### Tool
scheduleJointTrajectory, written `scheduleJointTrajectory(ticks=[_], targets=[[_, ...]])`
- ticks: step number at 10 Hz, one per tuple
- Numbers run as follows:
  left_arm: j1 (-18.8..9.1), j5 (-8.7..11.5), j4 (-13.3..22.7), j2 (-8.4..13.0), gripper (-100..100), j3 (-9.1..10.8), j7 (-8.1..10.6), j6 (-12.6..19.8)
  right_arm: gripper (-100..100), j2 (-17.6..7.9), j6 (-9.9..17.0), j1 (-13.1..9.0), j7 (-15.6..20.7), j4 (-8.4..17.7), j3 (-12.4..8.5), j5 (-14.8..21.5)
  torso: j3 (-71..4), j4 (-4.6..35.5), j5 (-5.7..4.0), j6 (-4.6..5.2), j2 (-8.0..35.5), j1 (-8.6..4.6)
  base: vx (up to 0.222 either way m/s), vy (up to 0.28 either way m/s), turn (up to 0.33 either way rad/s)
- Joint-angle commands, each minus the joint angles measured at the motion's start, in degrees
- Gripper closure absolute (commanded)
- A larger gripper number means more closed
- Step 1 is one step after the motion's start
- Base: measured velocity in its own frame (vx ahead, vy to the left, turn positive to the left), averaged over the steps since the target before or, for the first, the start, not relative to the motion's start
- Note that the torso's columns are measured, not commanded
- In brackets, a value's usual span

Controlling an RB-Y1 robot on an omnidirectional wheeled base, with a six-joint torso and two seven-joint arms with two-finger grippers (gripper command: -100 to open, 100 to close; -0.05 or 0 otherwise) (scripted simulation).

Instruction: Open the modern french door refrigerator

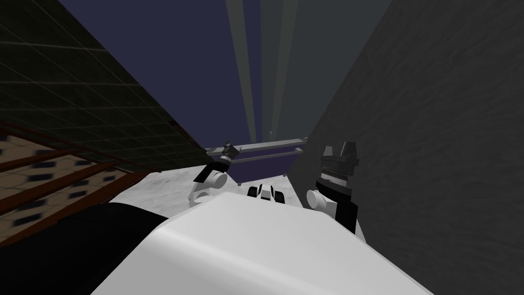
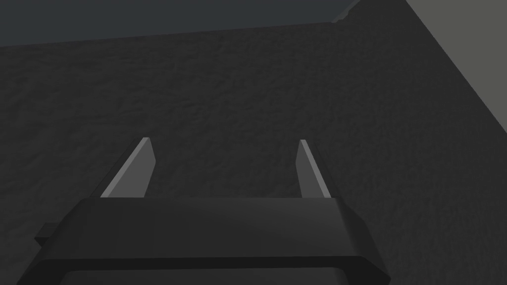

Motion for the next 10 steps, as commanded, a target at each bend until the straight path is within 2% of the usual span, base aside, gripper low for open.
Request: scheduleJointTrajectory(ticks=[1,6,10], targets=[[-0.03,2.27,-0.71,-0.37,-100,0.4,1.82,4.69,0,0.0,0.0,0.0,0.0,0.0,0.0,0.0,-0.01,0.0,0.01,-0.01,-0.03,0.03,0.066,-0.109,0.083],[-0.59,6.63,-2.35,-2.78,-100,1.18,5.2,13.03,0,0.0,0.0,0.0,0.0,0.0,0.0,0.0,0.0,0.0,0.0,0.0,-0.01,-0.02,0.06,-0.106,0.071],[-0.95,9.55,-5.85,-7.48,-100,1.7,7.47,18.61,0,0.0,0.0,0.0,0.0,0.0,0.0,0.0,0.01,0.0,0.02,0.0,0.0,0.09,0.054,-0.105,0.07]])
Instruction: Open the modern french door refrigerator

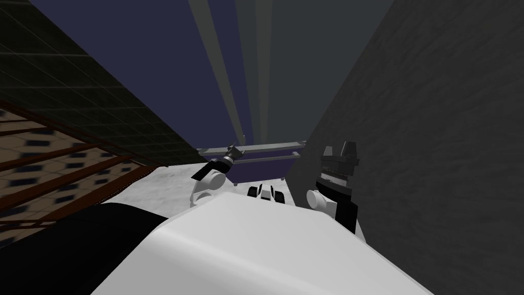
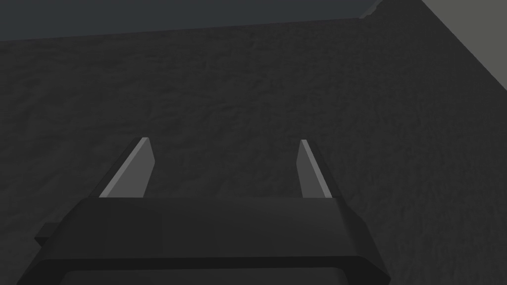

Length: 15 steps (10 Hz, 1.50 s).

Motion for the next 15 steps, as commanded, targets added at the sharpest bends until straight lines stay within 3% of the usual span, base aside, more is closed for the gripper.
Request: scheduleJointTrajectory(ticks=[1,4,7,8,9,10,15], targets=[[-0.3,1.73,-3.11,-3.82,-100,0.49,1.43,3.42,0,0.0,0.0,0.0,0.0,0.0,0.0,0.0,0.01,0.01,0.01,0.0,0.02,0.0,0.033,-0.079,0.048],[-0.41,2.59,-6.63,-8.17,-100,0.64,2.1,5.05,0,0.0,0.0,0.0,0.0,0.0,0.0,0.0,0.01,0.0,0.0,0.0,0.01,0.0,0.025,-0.048,0.027],[-2.35,2.78,-6.53,-7.14,-100,2.06,2.9,7.15,0,-0.01,0.0,0.0,0.0,0.0,-0.01,0.0,-0.1,-0.04,-0.01,-0.01,-0.19,-0.09,0.059,-0.03,0.038],[-1.78,2.79,-6.43,-7.18,-100,1.69,2.6,6.4,0,-0.01,0.0,0.01,0.0,0.0,-0.01,0.0,-0.16,-0.08,-0.04,-0.01,-0.24,-0.14,0.041,-0.019,0.026],[-0.49,2.39,-6.1,-7.6,100,0.6,2.04,4.95,0,-0.01,0.0,0.0,0.0,0.0,-0.01,0.0,-0.04,-0.04,-0.02,0.07,-0.04,-0.08,-0.061,0.033,-0.053],[-1.37,2.45,-6.43,-7.49,100,1.4,2.47,5.72,0,-0.02,0.0,-0.02,0.0,0.01,-0.01,0.0,0.12,-0.09,0.02,0.22,0.15,-0.09,-0.037,0.037,0.004],[-4.14,2.81,-3.57,0.1,100,3.09,8.96,3.95,0,-0.03,0.01,-0.05,0.0,0.02,-0.01,0.0,0.31,0.04,-0.11,0.16,0.41,-0.47,-0.242,0.153,-0.32]])
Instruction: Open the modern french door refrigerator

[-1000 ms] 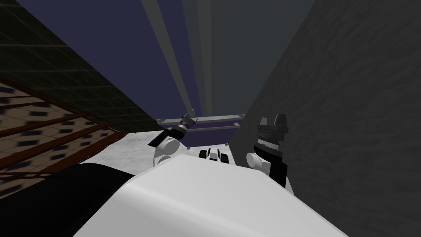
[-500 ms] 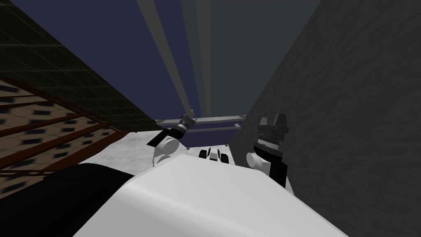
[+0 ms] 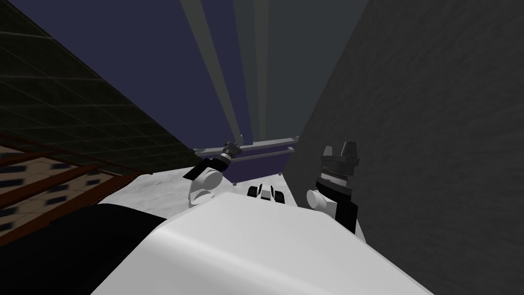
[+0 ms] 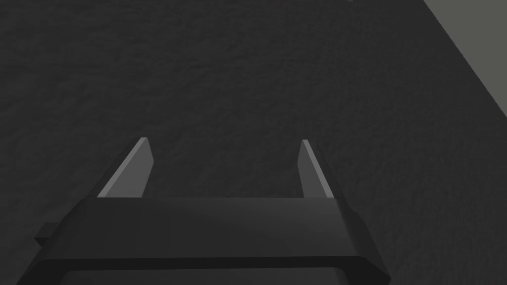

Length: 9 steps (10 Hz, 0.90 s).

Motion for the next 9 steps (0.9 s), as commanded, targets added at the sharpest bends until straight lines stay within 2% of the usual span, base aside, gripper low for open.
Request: scheduleJointTrajectory(ticks=[1,5,6,7,8,9], targets=[[-1.46,0.32,1.63,4.08,100,0.58,3.63,-0.34,0,0.0,0.0,0.0,0.0,0.0,0.0,0.0,-0.07,0.08,-0.01,-0.16,-0.07,0.13,-0.309,0.119,-0.371],[-3.65,0.69,3.99,10.2,100,1.83,8.86,-1.4,0,-0.01,0.0,0.01,0.0,0.0,-0.01,0.0,-0.35,0.03,-0.2,0.26,-0.44,-0.23,-0.299,0.12,-0.334],[-3.05,0.27,3.86,9.04,100,1.91,7.83,-1.17,0,-0.01,0.0,0.01,0.0,0.0,-0.01,0.0,-0.32,0.06,-0.23,0.22,-0.37,-0.33,-0.146,0.066,-0.068],[-3.02,1.37,3.51,10.0,100,-0.31,7.55,-1.02,0,0.0,-0.01,0.05,0.0,-0.01,-0.01,0.0,-0.51,0.05,-0.25,-0.06,-0.73,-0.35,-0.149,0.146,-0.111],[-3.02,1.37,3.51,10.0,100,-0.31,7.55,-1.02,0,-0.01,-0.01,0.04,0.0,-0.01,-0.02,0.0,-0.49,-0.01,-0.19,0.24,-0.59,-0.14,-0.206,0.173,-0.136],[-3.05,1.93,3.23,10.41,100,-1.4,7.26,-1.03,0,-0.01,-0.01,0.04,0.0,-0.01,-0.02,0.0,-0.31,-0.01,-0.11,0.13,-0.38,-0.1,-0.155,0.151,-0.11]])
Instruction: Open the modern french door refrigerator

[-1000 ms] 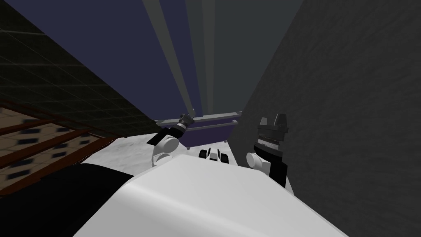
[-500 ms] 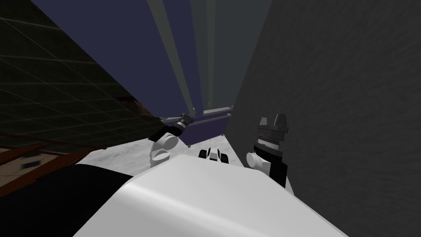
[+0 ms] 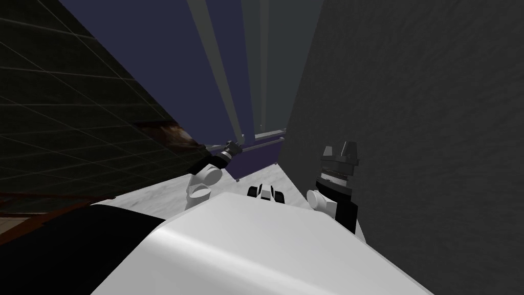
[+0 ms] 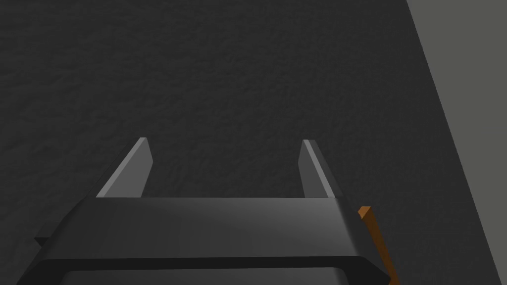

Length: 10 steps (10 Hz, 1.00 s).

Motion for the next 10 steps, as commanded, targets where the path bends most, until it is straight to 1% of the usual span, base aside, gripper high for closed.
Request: scheduleJointTrajectory(ticks=[1,3,5,7,8,9,10], targets=[[-0.33,1.39,-0.62,0.99,100,-2.79,-0.69,-0.01,0,0.0,0.0,0.01,0.0,0.0,0.0,0.0,0.01,0.01,0.01,-0.07,-0.03,0.03,-0.146,0.211,-0.149],[-0.4,2.51,-1.18,1.81,100,-4.95,-1.27,-0.03,0,-0.01,0.0,0.0,0.0,0.0,-0.01,0.0,0.1,0.05,0.1,-0.14,0.14,0.31,-0.176,0.23,-0.171],[-0.47,3.63,-1.75,2.62,100,-7.12,-1.85,-0.05,0,0.0,0.0,0.01,0.0,0.0,0.0,0.0,0.13,0.17,0.02,-0.25,0.21,0.15,-0.17,0.177,-0.109],[-0.53,4.75,-2.31,3.44,100,-9.28,-2.43,-0.07,0,0.0,0.0,0.0,0.0,0.0,0.0,0.0,0.15,0.15,0.0,-0.1,0.25,0.08,-0.195,0.197,-0.151],[-0.67,4.21,-1.7,3.18,100,-8.24,-2.13,0.19,0,0.0,0.0,0.0,0.0,0.0,0.0,0.0,0.18,0.15,0.0,-0.11,0.28,0.04,-0.096,0.091,-0.041],[-0.96,5.21,-1.46,3.84,100,-9.34,-2.6,0.25,0,0.01,0.0,0.02,0.0,0.0,0.01,0.0,-0.09,0.13,-0.04,-0.27,-0.12,-0.07,-0.084,0.095,-0.063],[-1.48,6.07,-1.33,4.37,100,-10.16,-2.98,0.14,0,0.0,0.0,0.02,0.0,0.0,0.0,0.0,-0.21,0.07,-0.04,-0.1,-0.24,0.06,-0.12,0.203,-0.159]])
